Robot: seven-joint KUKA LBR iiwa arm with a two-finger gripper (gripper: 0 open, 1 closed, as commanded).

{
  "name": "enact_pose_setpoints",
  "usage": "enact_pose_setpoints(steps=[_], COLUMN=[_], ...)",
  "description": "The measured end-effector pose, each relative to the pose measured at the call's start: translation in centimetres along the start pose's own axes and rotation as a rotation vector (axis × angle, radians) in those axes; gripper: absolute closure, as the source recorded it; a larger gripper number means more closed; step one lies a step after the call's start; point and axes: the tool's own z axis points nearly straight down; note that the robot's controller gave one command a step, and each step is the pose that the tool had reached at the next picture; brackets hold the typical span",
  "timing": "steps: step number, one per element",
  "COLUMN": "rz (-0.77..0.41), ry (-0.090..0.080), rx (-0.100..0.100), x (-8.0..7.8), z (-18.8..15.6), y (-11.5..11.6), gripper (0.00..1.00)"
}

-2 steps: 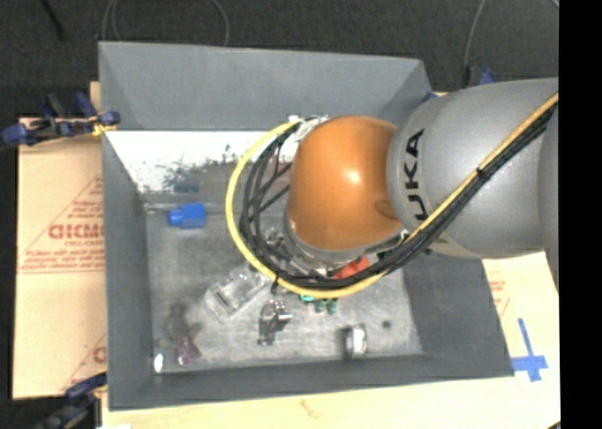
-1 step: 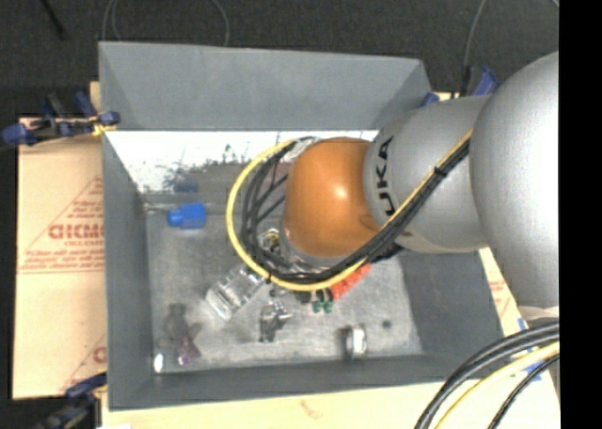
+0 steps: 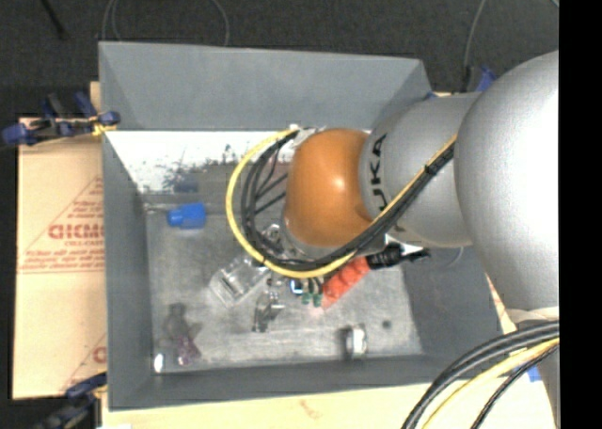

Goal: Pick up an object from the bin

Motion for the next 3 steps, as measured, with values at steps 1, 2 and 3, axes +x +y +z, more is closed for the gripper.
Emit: enact_pose_setpoints(steps=[1,2,3], rz=[0.003,-0.004,-0.004], ry=[-0.002,-0.011,-0.002], rx=[0.0,-0.003,0.0], x=[-0.1,-1.5,-1.3], z=[-0.1,-13.4,-12.9], y=[0.0,1.7,1.6], gripper=[1.0,1.0,0.0])
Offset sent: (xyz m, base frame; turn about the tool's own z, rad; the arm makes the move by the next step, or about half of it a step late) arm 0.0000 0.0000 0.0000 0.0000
